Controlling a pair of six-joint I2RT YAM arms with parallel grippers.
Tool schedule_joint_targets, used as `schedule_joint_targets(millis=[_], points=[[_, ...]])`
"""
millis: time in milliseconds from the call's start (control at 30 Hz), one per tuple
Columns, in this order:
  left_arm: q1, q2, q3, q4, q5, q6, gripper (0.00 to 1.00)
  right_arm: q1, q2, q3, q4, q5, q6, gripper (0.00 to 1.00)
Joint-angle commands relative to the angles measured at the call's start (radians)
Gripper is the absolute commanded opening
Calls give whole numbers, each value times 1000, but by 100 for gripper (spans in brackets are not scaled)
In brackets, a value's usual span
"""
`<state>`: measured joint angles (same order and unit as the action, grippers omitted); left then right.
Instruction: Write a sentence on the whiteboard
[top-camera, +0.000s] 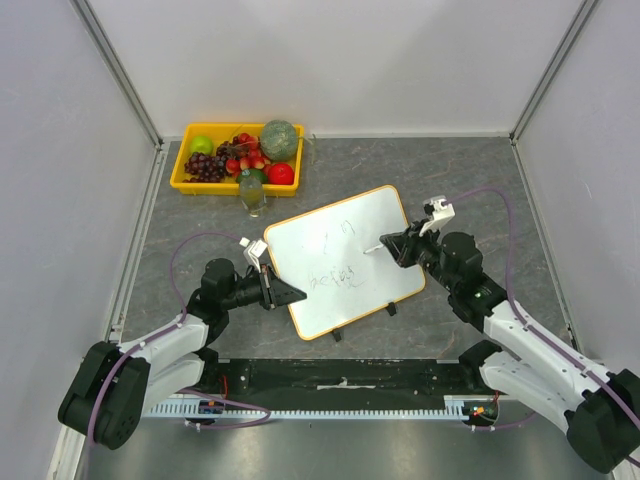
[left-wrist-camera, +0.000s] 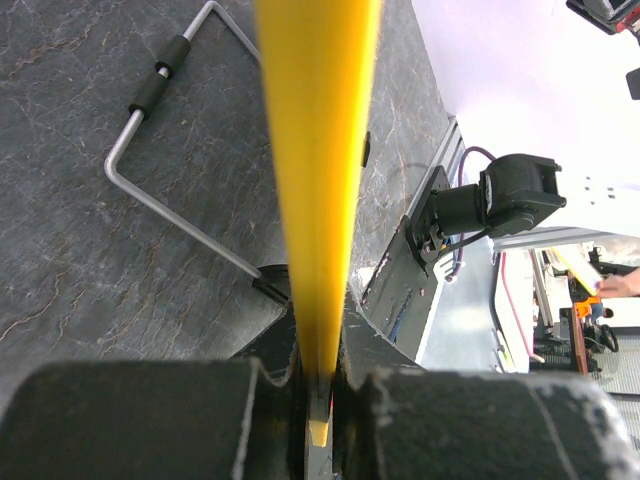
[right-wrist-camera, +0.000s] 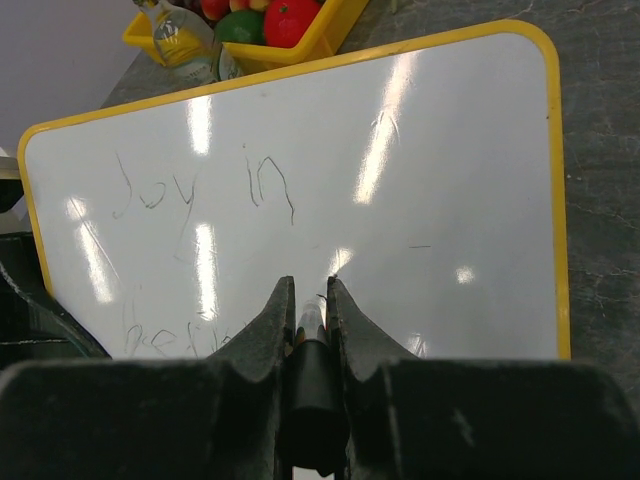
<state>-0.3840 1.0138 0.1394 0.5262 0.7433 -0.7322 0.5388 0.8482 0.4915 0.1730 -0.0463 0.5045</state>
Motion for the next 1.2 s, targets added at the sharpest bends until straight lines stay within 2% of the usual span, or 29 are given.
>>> schedule_joint_targets(millis=[0,533,1167], points=[[14,26,-9,-141,-156,82,2,-7,23,47,60,-10,-4,0],[14,31,-8,-140,-154,85,2,-7,94,-42,62,-7,-34,0],[14,35,-4,-138,-151,85,2,-8,-18,-160,-61,-46,-46,0]])
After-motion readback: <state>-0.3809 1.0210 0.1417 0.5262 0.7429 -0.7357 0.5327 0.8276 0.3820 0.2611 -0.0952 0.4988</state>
